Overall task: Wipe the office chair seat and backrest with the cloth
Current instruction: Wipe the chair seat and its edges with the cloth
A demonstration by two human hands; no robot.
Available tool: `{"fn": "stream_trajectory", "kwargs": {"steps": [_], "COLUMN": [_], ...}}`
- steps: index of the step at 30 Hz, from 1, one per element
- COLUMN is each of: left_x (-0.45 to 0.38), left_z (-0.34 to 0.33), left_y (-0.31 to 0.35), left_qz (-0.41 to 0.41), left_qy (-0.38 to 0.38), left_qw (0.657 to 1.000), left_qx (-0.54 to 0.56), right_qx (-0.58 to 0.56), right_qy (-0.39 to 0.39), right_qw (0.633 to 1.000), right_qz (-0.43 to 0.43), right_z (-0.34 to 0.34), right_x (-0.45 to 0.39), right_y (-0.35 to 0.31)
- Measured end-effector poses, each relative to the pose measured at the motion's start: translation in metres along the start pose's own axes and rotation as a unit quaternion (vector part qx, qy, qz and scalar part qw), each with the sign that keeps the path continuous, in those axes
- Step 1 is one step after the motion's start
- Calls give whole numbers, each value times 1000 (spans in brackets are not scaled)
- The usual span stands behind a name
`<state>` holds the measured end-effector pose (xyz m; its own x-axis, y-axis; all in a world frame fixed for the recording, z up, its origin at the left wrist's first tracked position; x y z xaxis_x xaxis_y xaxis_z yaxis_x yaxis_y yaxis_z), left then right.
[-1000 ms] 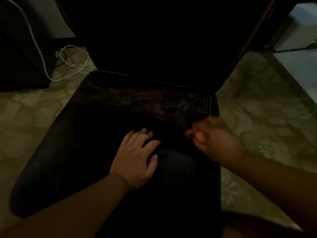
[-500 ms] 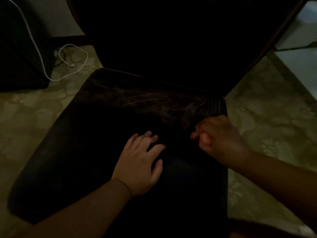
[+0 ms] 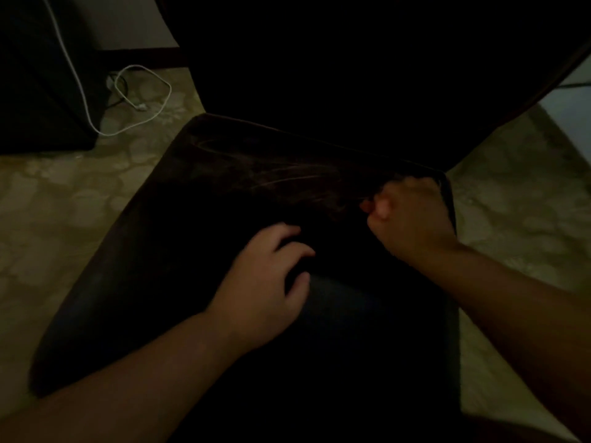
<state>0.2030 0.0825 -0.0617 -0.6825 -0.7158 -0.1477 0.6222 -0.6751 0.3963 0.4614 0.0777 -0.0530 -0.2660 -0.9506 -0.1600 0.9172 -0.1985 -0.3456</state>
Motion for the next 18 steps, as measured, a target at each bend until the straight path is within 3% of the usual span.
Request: {"fn": "stream_trajectory", "kwargs": {"steps": [2,7,9,12,14,16,18], "left_x": [-6,14,25,28,29,34,35], "left_z": [23,59,57,52,49,48,48], "left_y": [-35,-139,-146,-144,-144,-146,-146], "left_qz": [-3,150,187,200,207,218,220], "left_qy": [21,-27,-31,-24,-23,-17,-15], "left_qw": [997,962,954,949,947,946,946], "left_qx": [-75,-226,-232,-241,-244,-240,-238], "right_qx": [-40,-109,-101,-43,-59,-101,-130], "right_qy": [-12,-102,-75,4,16,-43,-117], "right_qw": [999,980,980,993,997,993,975], "right_qz": [-34,133,152,108,38,36,139], "right_z": [-17,-28,-13,-11,-26,-46,-56], "right_x": [-13,41,40,3,-21,-20,5], "right_y": [-18,-54,-43,-50,-73,-96,-112]}}
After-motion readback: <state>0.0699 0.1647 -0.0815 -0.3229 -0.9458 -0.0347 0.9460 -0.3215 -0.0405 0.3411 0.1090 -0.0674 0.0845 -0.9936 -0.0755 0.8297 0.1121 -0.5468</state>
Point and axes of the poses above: each hand's wrist, its own x-axis away from the middle knuckle, its own z-axis out of the back of the hand, y = z × x, the point moved 6 cm from there along -x, towards the middle knuckle, and after that the axes turned 13 degrees about -x, right-handed, at the moved point
